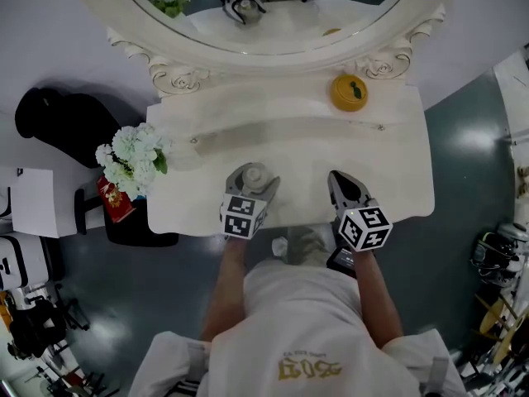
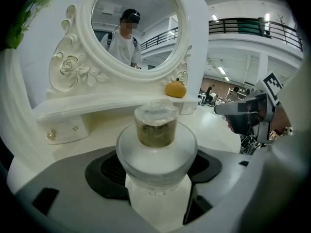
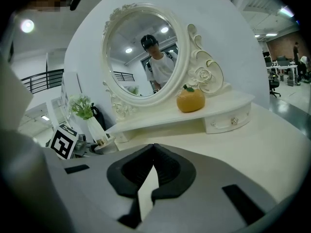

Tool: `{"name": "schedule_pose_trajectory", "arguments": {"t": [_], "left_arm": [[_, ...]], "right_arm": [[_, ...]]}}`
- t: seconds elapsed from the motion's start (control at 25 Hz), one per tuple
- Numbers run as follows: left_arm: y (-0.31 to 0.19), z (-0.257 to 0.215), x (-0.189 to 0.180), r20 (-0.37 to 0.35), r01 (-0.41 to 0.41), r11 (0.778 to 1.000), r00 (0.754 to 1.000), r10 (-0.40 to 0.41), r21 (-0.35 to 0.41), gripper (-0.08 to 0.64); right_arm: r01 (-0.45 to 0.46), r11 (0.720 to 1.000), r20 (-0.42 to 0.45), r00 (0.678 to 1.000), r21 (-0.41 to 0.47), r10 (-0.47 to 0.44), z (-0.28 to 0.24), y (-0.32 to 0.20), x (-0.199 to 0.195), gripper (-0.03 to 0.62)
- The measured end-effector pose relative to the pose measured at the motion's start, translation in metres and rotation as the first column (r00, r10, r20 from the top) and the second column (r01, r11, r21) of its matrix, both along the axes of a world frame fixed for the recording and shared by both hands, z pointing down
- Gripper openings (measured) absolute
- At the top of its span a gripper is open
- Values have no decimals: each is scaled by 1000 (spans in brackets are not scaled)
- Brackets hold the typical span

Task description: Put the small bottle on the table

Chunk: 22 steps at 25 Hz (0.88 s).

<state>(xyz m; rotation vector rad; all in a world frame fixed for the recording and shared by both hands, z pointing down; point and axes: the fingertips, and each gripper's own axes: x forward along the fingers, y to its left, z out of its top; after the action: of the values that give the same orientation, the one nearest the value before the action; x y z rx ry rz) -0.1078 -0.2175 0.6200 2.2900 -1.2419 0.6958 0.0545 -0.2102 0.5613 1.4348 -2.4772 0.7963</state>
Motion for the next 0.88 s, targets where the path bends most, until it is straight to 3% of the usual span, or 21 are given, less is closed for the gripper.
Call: {"name": "schedule_pose_trajectory", "arguments": {"t": [0.56,0.88], "left_arm": [[-30,29,22,12,-39,998,999,39,-42,345],[-39,35,30,15,-50,998,999,51,-25,345]], "right_arm": [[0,997,-19,1000,-71,-2,24,-21,14,12],[11,996,-25,1000,-88,-13,31,-30,17,12]]}}
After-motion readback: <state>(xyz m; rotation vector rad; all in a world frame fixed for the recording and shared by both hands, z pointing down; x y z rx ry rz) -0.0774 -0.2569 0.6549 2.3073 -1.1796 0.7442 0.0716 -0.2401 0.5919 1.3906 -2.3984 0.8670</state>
